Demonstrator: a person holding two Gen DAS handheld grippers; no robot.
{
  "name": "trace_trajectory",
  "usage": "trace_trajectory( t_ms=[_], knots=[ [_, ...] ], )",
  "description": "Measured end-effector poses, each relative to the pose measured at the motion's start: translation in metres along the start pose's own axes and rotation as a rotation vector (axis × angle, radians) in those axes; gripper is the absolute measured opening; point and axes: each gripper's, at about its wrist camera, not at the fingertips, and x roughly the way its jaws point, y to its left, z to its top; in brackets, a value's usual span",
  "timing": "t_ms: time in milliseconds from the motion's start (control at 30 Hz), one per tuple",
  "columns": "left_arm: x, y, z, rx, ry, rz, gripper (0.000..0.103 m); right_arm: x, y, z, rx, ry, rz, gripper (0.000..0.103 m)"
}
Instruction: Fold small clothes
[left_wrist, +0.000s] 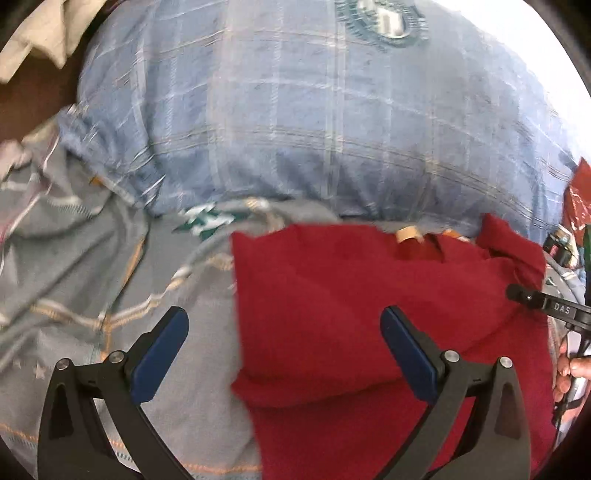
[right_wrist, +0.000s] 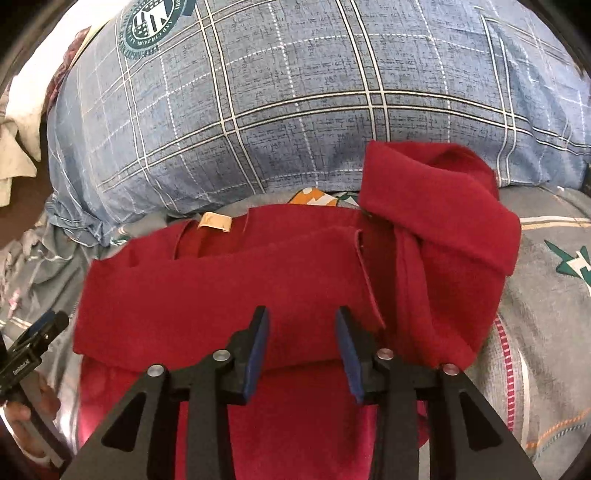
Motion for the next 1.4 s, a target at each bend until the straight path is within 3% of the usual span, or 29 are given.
trace_trajectory(
  t_ms=[133,233,300,367,433,500,600,767,933,1000,1100,1267,1400],
  knots=[
    [0.017,-0.016,0.007,-0.004,0.023,-0.036,0.103,-0.010,-0.002,0.006,-0.008,-0.027,-0.009,0.054],
    [0.041,-0.024,-0.005,-0.010,0.103,-0.062,0.103,0.001,-0.006,0.004,-0.003,0.013,-0.038,0.054],
    [0.059,-0.033,-0.021,0.063,0.177,-0.008,0.103,0.004,-0.008,0.003,-0.004,0.016,-0.051,0.054],
    [0.053,-0.042,-0.024,0.133,0.150,0.023,0.103,-0.002,-0.006,0.004,-0.010,0.009,-0.046,0.054],
    [0.039,-0.047,-0.023,0.169,0.105,0.025,0.103,-0.022,-0.006,0.004,0.014,-0.034,-0.017,0.055],
    [0.025,-0.048,-0.021,0.192,0.074,-0.001,0.103,-0.045,-0.004,-0.002,0.046,-0.074,-0.037,0.061],
    [0.012,-0.038,-0.025,0.176,0.044,-0.026,0.103,-0.075,0.008,-0.021,0.075,-0.077,-0.083,0.061],
    [0.003,-0.023,-0.047,0.209,0.076,-0.024,0.103,-0.137,0.047,-0.081,0.109,-0.044,-0.142,0.062],
    [0.000,-0.013,-0.052,0.013,0.136,-0.145,0.103,-0.200,0.063,-0.141,0.216,-0.048,-0.111,0.066],
    [-0.002,-0.014,-0.053,-0.041,0.140,-0.158,0.103,-0.223,0.063,-0.154,0.239,-0.046,-0.126,0.066],
    [-0.007,-0.027,-0.052,-0.047,0.130,-0.129,0.103,-0.269,0.066,-0.168,0.235,-0.099,-0.195,0.068],
    [-0.015,-0.042,-0.054,0.076,0.078,-0.084,0.103,-0.323,0.072,-0.174,0.200,-0.182,-0.223,0.075],
    [-0.007,-0.028,-0.056,0.036,0.115,-0.076,0.103,-0.341,0.081,-0.171,0.197,-0.228,-0.211,0.075]
  ],
)
